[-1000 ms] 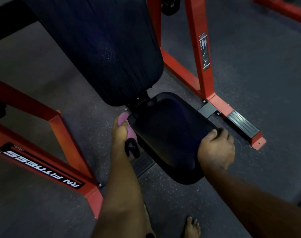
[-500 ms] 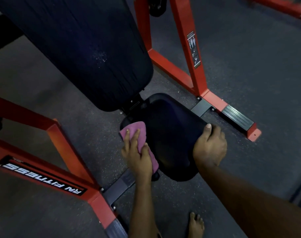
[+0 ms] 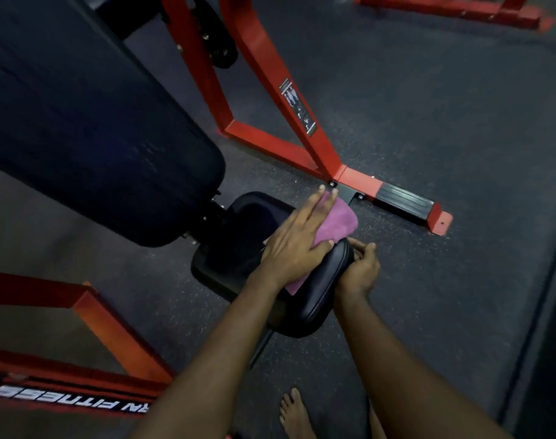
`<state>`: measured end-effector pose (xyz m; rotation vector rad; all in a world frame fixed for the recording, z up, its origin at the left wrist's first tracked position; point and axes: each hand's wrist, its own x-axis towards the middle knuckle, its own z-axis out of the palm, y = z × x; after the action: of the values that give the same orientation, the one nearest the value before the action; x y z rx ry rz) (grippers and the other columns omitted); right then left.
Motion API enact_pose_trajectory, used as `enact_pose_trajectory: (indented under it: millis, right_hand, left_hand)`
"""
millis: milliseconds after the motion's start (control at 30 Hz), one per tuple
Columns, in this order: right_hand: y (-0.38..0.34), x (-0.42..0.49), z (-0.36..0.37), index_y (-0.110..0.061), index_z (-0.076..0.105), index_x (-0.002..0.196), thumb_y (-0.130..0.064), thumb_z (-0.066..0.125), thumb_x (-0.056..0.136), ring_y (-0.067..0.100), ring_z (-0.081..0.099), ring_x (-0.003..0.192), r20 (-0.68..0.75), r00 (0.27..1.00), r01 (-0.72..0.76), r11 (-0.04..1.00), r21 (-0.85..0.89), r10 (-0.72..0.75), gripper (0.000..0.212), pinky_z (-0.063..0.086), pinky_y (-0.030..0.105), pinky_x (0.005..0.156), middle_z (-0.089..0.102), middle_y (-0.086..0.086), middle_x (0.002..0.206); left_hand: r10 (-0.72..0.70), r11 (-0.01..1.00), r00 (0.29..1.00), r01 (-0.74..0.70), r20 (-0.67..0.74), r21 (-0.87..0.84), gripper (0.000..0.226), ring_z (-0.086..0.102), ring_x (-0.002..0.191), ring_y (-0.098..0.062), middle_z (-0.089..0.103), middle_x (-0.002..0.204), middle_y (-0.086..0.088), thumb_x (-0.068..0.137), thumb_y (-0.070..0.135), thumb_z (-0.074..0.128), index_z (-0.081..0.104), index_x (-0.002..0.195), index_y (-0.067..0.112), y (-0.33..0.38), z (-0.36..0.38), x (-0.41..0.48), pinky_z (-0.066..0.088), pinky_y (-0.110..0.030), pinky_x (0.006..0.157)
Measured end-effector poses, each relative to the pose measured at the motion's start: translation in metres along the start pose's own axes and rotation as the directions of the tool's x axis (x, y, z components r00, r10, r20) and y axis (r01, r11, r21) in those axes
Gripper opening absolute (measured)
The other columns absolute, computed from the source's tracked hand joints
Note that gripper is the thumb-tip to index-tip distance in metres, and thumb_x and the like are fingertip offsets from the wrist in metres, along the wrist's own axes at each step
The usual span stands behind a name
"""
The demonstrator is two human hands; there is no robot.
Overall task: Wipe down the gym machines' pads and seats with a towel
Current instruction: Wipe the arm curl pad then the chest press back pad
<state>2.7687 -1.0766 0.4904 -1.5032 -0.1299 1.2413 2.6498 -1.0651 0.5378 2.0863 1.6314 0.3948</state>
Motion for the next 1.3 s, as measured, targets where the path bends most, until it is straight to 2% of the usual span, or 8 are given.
enact_pose_trajectory:
  millis: [133, 333, 500, 633, 800, 1000, 1167, 1300]
  right_hand:
    - [0.004, -0.003, -0.001, -0.010, 0.070, 0.083, -0.018, 0.039, 0.098, 0.028, 0.064, 0.084, -0.105, 0.991, 0.066, 0.980, -0.188, -0.087, 0.035, 0.048, 0.032, 0.076, 0.071, 0.015, 0.092]
    - [-0.002, -0.011, -0.003, 0.000, 0.075, 0.101, -0.019, 0.034, 0.095, 0.037, 0.059, 0.104, -0.234, 0.951, 0.075, 0.885, -0.459, -0.202, 0.045, 0.038, 0.035, 0.081, 0.068, 0.023, 0.116]
    - [-0.001, -0.013, -0.003, -0.001, 0.076, 0.096, -0.014, 0.038, 0.095, 0.033, 0.059, 0.097, -0.243, 0.951, 0.071, 0.900, -0.430, -0.191, 0.041, 0.035, 0.032, 0.075, 0.070, 0.020, 0.109]
    - [-0.003, -0.016, -0.002, 0.001, 0.070, 0.077, -0.008, 0.042, 0.091, 0.029, 0.058, 0.080, -0.239, 0.960, 0.067, 0.948, -0.310, -0.145, 0.033, 0.045, 0.041, 0.070, 0.066, 0.011, 0.082]
    - [-0.001, -0.019, -0.001, 0.003, 0.066, 0.071, -0.011, 0.043, 0.084, 0.024, 0.053, 0.066, -0.222, 0.962, 0.093, 0.956, -0.277, -0.158, 0.030, 0.043, 0.042, 0.064, 0.061, 0.007, 0.069]
    - [-0.007, -0.023, 0.000, 0.000, 0.073, 0.085, -0.010, 0.042, 0.093, 0.034, 0.059, 0.087, -0.199, 0.964, 0.088, 0.918, -0.385, -0.176, 0.034, 0.030, 0.032, 0.067, 0.070, 0.017, 0.093]
    - [-0.018, -0.033, 0.003, 0.000, 0.069, 0.111, -0.016, 0.038, 0.104, 0.043, 0.058, 0.106, -0.177, 0.964, 0.053, 0.798, -0.601, -0.197, 0.036, 0.038, 0.040, 0.081, 0.065, 0.027, 0.121]
    - [-0.026, -0.037, 0.014, -0.004, 0.066, 0.120, -0.025, 0.034, 0.107, 0.044, 0.058, 0.115, -0.141, 0.976, 0.018, 0.708, -0.706, -0.165, 0.040, 0.044, 0.043, 0.092, 0.063, 0.026, 0.127]
  left_hand:
    - [0.168, 0.983, 0.985, -0.169, 0.022, 0.067, 0.053, 0.045, 0.132, -0.022, 0.034, 0.160, 0.008, 0.090, 0.044, 0.052, 0.050, 0.143, 0.045, -0.010, 0.007, 0.006, 0.038, -0.038, 0.110]
    - [-0.090, 0.952, 0.986, 0.043, 0.141, 0.302, 0.046, 0.052, 0.117, -0.026, 0.058, 0.134, 0.009, 0.090, 0.056, 0.037, 0.063, 0.124, 0.039, -0.006, 0.007, 0.059, 0.039, -0.042, 0.095]
    - [-0.032, 0.987, 0.990, 0.053, -0.140, 0.150, 0.044, 0.047, 0.106, -0.023, 0.044, 0.150, 0.009, 0.094, 0.049, 0.044, 0.056, 0.136, 0.044, 0.011, 0.015, -0.013, 0.042, -0.036, 0.089]
    - [-0.129, 0.986, 0.980, 0.144, -0.154, 0.090, 0.049, 0.042, 0.107, -0.015, 0.029, 0.158, 0.011, 0.098, 0.053, 0.042, 0.038, 0.147, 0.052, 0.029, 0.016, -0.076, 0.042, -0.031, 0.087]
    - [-0.109, 0.975, 0.988, 0.127, -0.106, 0.183, 0.049, 0.041, 0.118, -0.024, 0.026, 0.161, 0.007, 0.101, 0.054, 0.038, 0.032, 0.149, 0.054, 0.023, 0.019, -0.032, 0.041, -0.041, 0.095]
    - [-0.084, 0.973, 0.988, 0.054, 0.126, 0.224, 0.038, 0.044, 0.122, -0.030, 0.043, 0.149, 0.015, 0.097, 0.057, 0.045, 0.057, 0.132, 0.050, 0.010, 0.013, 0.044, 0.042, -0.041, 0.100]
    - [-0.024, 0.996, 0.998, 0.028, -0.057, 0.080, 0.041, 0.042, 0.124, -0.023, 0.038, 0.155, 0.016, 0.094, 0.057, 0.045, 0.059, 0.131, 0.047, 0.004, 0.016, 0.000, 0.039, -0.038, 0.099]
    - [-0.144, 0.986, 0.988, 0.147, -0.051, 0.079, 0.036, 0.043, 0.120, -0.026, 0.044, 0.149, 0.012, 0.097, 0.051, 0.050, 0.060, 0.130, 0.043, -0.008, 0.012, 0.015, 0.038, -0.041, 0.096]
